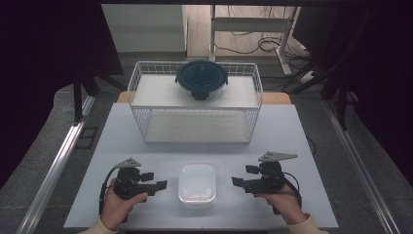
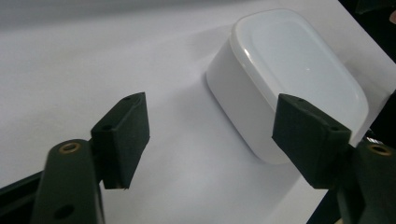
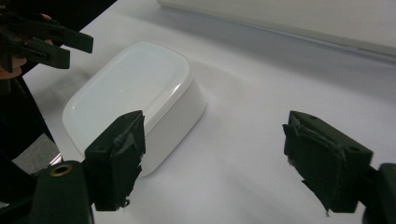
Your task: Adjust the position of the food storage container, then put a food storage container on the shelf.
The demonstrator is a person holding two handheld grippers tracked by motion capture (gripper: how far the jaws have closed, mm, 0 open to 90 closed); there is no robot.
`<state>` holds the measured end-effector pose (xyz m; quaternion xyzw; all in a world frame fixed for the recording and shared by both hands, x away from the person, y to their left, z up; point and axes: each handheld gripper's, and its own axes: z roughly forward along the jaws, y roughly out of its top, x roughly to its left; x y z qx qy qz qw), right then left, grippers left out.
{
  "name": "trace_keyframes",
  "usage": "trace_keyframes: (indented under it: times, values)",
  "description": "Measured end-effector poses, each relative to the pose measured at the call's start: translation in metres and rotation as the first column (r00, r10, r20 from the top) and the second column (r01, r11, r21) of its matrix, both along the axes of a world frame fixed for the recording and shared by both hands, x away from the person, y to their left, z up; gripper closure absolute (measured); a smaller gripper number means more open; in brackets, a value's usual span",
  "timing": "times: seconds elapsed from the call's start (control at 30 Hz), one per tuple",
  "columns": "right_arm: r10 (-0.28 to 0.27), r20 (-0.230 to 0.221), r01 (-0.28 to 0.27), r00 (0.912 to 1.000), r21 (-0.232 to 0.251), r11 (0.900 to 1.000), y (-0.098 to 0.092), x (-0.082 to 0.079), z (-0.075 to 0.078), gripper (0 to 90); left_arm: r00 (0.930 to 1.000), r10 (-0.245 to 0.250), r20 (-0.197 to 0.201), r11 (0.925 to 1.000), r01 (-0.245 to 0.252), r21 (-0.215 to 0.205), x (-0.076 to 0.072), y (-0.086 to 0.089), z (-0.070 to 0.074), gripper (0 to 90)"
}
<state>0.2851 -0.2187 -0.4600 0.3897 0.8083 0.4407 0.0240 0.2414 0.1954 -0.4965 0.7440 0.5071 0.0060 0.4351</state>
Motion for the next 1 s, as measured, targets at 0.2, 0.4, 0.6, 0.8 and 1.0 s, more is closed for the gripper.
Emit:
trace_keyframes:
  times: [0.2, 0.4, 0.6, 0.8, 1.0]
  values:
    - [0.011, -0.005, -0.011, 0.9999, -0.012, 1.0, 0.004, -0.002, -0.002, 22.4, 1.0, 0.004, 0.003, 1.0, -0.004, -0.004, 0.001, 0.003, 0.001, 25.7]
    - [-0.003, 0.003, 0.003, 1.0, -0.008, 1.0, 0.005, -0.002, -0.003, 22.1, 1.0, 0.003, 0.007, 1.0, -0.003, 0.002, 0.001, 0.002, 0.002, 25.7]
    - [-0.022, -0.004, 0.022, 0.9998, 0.025, 0.999, 0.007, -0.003, 0.0, 23.9, 1.0, -0.001, -0.002, 0.9997, 0.001, -0.025, 0.004, 0.0, 0.003, 23.3]
    - [-0.004, -0.027, 0.005, 0.9996, 0.021, 1.0, 0.016, -0.006, -0.004, 25.0, 1.0, 0.006, -0.004, 0.9973, -0.007, -0.073, 0.006, 0.0, 0.007, 25.5]
    - [0.019, -0.061, -0.017, 0.998, 0.03, 0.999, 0.034, -0.007, -0.009, 25.4, 0.9998, -0.002, -0.022, 0.996, 0.0, -0.09, 0.01, -0.007, 0.006, 26.2]
